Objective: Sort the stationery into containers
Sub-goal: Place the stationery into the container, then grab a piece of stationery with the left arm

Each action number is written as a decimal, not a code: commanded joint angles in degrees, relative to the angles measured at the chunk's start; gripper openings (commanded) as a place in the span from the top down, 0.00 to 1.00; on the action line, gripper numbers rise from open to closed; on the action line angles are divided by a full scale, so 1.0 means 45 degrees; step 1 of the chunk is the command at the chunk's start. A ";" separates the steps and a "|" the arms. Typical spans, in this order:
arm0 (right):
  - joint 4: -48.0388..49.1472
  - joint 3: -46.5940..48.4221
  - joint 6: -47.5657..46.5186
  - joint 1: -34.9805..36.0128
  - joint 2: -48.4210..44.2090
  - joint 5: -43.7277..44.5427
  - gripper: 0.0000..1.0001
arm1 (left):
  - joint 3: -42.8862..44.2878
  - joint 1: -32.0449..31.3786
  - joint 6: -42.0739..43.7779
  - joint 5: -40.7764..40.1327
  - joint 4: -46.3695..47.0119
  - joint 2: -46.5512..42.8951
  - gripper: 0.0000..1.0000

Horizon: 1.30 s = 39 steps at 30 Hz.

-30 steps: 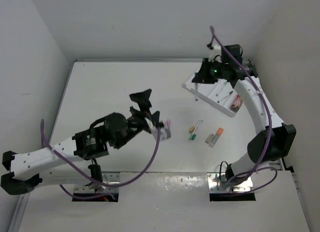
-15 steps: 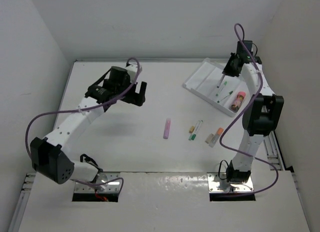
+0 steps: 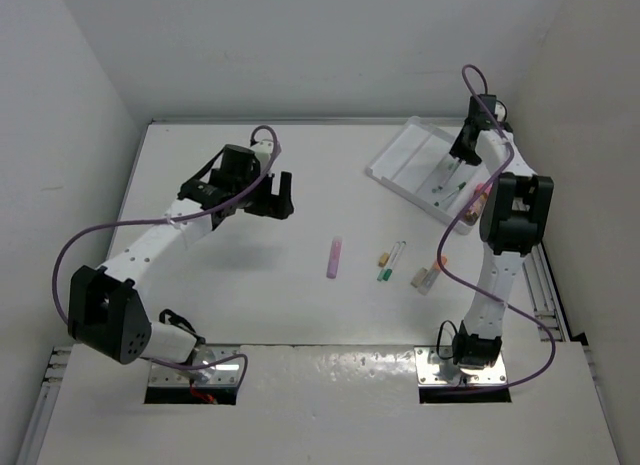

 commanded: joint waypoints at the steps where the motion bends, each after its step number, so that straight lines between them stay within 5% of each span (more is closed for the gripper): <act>1: 0.0628 0.0744 -0.0320 -0.0118 0.0134 0.0725 0.61 | -0.0174 -0.0486 0.0175 -0.0368 0.0863 -0.0252 0.08; 2: 0.0627 0.0783 -0.0320 -0.0119 0.0135 0.0706 0.46 | -0.0174 -0.0604 0.0272 -0.0407 0.0999 -0.0232 0.09; 6: 0.0491 0.0784 -0.0359 -0.0138 -0.0195 0.0453 0.29 | -0.0116 -0.1482 0.0390 -0.0739 0.1429 -0.0115 0.12; 11: -0.0211 0.0434 -0.0904 0.0290 -0.2025 -0.0972 0.35 | 0.0098 -0.3258 0.0234 -0.1188 0.2015 0.0801 0.27; 12: -0.0309 -0.0245 -0.0886 0.0369 -0.2477 -0.1187 0.37 | 0.0350 -0.3764 0.0234 -0.1285 0.2055 0.1306 0.35; 25: -0.1053 -0.7064 -0.1840 -0.0254 -1.0349 -0.3689 0.38 | 0.4511 -0.7069 -0.0215 -0.1657 0.1214 0.6171 0.69; 39: -0.0349 -1.0544 -0.2078 -0.0841 -1.3771 -0.3826 0.37 | 1.0272 -0.7949 0.0389 -0.3102 0.0239 1.1407 0.71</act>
